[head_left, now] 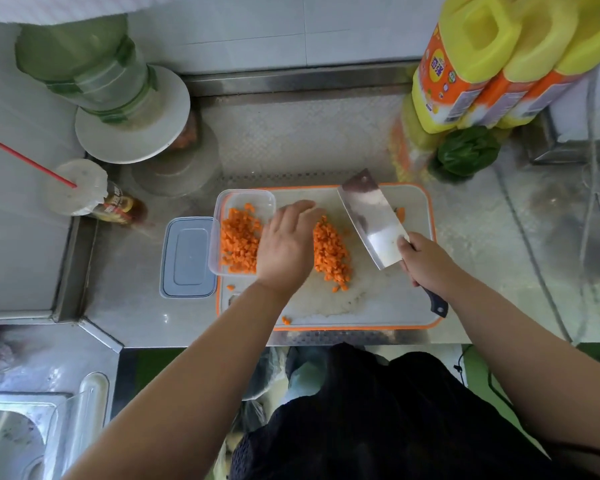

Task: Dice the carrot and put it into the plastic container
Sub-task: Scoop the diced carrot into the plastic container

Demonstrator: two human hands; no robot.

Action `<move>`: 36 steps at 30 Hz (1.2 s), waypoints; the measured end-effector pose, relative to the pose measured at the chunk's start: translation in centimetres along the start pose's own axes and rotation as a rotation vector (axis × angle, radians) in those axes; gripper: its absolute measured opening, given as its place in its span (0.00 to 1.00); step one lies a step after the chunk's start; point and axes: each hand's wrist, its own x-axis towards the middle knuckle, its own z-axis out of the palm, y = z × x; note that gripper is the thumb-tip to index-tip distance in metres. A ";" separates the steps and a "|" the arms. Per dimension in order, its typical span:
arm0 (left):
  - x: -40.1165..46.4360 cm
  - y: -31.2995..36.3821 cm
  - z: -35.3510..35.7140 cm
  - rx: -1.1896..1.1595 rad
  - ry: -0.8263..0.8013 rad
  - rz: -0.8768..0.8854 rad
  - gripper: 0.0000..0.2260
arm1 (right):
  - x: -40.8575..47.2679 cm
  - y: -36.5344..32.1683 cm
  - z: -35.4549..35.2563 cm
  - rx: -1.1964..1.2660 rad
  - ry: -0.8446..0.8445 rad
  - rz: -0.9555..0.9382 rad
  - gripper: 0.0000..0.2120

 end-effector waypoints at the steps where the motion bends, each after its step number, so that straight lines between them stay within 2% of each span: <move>1: 0.1 0.7 0.7 -0.013 -0.098 0.003 0.16 | 0.2 0.7 0.2 0.008 -0.002 0.020 0.15; 3: -0.1 1.3 1.9 -0.038 -0.274 -0.123 0.23 | 0.6 1.7 0.5 0.017 -0.016 0.047 0.15; 5: -0.9 1.2 2.8 -0.054 -0.357 -0.215 0.28 | 0.7 2.4 0.9 0.034 -0.024 0.050 0.16; 7: -2.9 1.0 2.9 -0.056 -0.290 -0.144 0.25 | 0.7 3.0 1.4 0.063 -0.013 0.032 0.18; 9: -5.9 0.7 2.9 -0.096 -0.149 -0.080 0.20 | 0.6 3.6 1.8 0.061 -0.003 -0.004 0.17; 11: -9.3 0.5 2.8 -0.115 -0.033 -0.105 0.14 | 0.6 4.1 2.1 0.076 0.014 -0.033 0.14; 13: -12.2 0.0 2.6 -0.073 0.042 -0.235 0.11 | 0.6 4.3 2.5 0.080 0.033 -0.053 0.15; 15: -14.0 -0.7 2.8 -0.012 0.092 -0.431 0.11 | 0.6 4.3 2.6 0.074 0.039 -0.067 0.15; 18: -14.0 -1.7 3.1 0.030 0.123 -0.760 0.19 | 0.7 4.2 2.8 0.068 0.019 -0.082 0.15; 21: -12.5 -1.9 3.5 0.024 0.070 -0.924 0.29 | 0.9 4.4 2.8 0.047 0.008 -0.102 0.17; 24: -11.7 -0.8 4.2 0.040 0.069 -0.951 0.32 | 1.1 4.7 2.7 0.053 -0.006 -0.106 0.17; 36: -10.3 4.4 7.2 0.020 0.081 -0.965 0.31 | 0.6 5.6 2.1 0.021 0.020 -0.125 0.18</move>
